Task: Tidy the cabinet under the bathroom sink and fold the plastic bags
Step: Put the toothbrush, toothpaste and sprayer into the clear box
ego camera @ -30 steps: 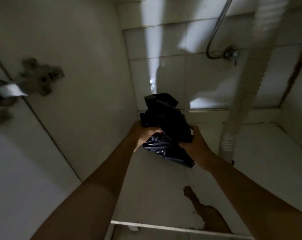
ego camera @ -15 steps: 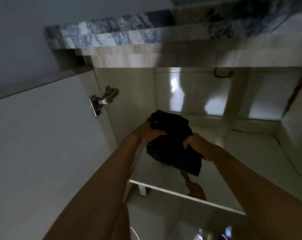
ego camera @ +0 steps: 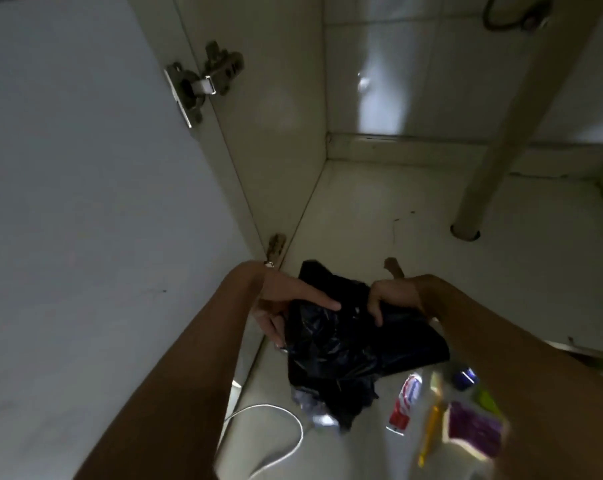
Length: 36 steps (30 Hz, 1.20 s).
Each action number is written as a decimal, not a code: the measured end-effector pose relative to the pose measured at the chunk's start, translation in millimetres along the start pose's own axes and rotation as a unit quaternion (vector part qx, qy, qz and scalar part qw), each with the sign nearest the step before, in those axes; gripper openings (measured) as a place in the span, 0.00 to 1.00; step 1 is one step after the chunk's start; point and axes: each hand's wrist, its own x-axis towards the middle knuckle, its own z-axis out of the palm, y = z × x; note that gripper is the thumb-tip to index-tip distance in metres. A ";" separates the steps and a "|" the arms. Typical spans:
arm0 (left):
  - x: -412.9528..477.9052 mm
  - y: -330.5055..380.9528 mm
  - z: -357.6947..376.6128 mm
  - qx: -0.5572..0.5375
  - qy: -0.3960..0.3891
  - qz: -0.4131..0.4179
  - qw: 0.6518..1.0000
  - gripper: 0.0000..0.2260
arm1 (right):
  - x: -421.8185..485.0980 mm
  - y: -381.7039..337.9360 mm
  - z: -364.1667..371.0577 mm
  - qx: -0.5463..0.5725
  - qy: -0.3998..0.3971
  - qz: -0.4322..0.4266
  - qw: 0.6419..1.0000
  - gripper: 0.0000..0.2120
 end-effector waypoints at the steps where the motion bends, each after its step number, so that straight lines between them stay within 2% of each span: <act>1: 14.8 -13.0 5.3 -0.002 -0.009 -0.004 1.000 0.28 | 10.1 10.7 11.5 0.006 0.042 -0.023 0.999 0.64; 2: 29.5 -25.3 10.9 -0.011 -0.013 -0.009 1.000 0.25 | 17.9 20.6 23.6 0.030 0.079 -0.029 0.996 0.65; 3: 48.4 -38.5 14.7 -0.023 -0.011 -0.010 1.000 0.24 | 24.9 29.1 36.0 0.051 0.096 -0.022 0.994 0.58; 5: 86.2 -61.0 19.9 -0.044 0.022 -0.001 0.999 0.31 | 29.3 36.6 63.6 -0.002 0.033 0.031 0.999 0.30; 6: 105.3 -71.6 22.9 -0.052 0.059 0.004 0.997 0.36 | 39.0 44.8 77.1 -0.028 0.032 0.031 0.999 0.21; 8: 137.6 -87.5 30.1 -0.068 0.151 0.033 0.986 0.40 | 56.1 56.9 102.6 -0.053 0.094 -0.030 0.994 0.19; 11: 169.4 -100.7 41.5 -0.073 0.262 0.115 0.955 0.33 | 75.0 76.2 133.7 -0.067 0.141 -0.084 0.984 0.06; 13: 178.8 -105.2 43.5 -0.064 0.297 0.146 0.942 0.34 | 91.2 91.1 153.8 -0.093 0.145 -0.093 0.981 0.15; 16: 188.6 -106.3 41.5 -0.008 0.268 0.145 0.952 0.35 | 106.0 109.4 182.0 -0.103 0.140 -0.085 0.981 0.31; 19: 189.4 -105.9 31.1 0.044 0.228 0.114 0.966 0.32 | 113.8 115.6 200.3 -0.096 0.094 -0.063 0.989 0.31; 22: 185.4 -106.6 20.4 0.120 0.235 0.063 0.962 0.35 | 112.1 112.3 204.7 -0.090 0.045 -0.066 0.993 0.32; 25: 179.2 -101.5 16.2 0.167 0.261 0.046 0.950 0.42 | 101.4 108.5 198.4 -0.064 0.010 -0.072 0.995 0.42; 28: 162.9 -79.8 13.1 0.215 0.244 0.037 0.945 0.45 | 85.4 110.4 179.6 -0.053 0.009 -0.087 0.995 0.53; 31: 146.9 -46.1 7.5 0.293 0.226 0.010 0.929 0.40 | 61.2 113.3 151.3 -0.053 0.011 -0.078 0.995 0.52; 33: 136.1 -19.2 10.6 0.365 0.232 0.005 0.902 0.43 | 46.4 118.2 129.5 -0.021 0.047 -0.056 0.997 0.47; 35: 135.7 2.9 20.0 0.417 0.244 0.016 0.875 0.46 | 37.6 129.0 112.9 0.024 0.106 -0.036 0.993 0.45; 36: 140.5 13.4 30.0 0.442 0.244 0.038 0.862 0.45 | 31.5 140.9 106.9 0.044 0.153 -0.024 0.987 0.42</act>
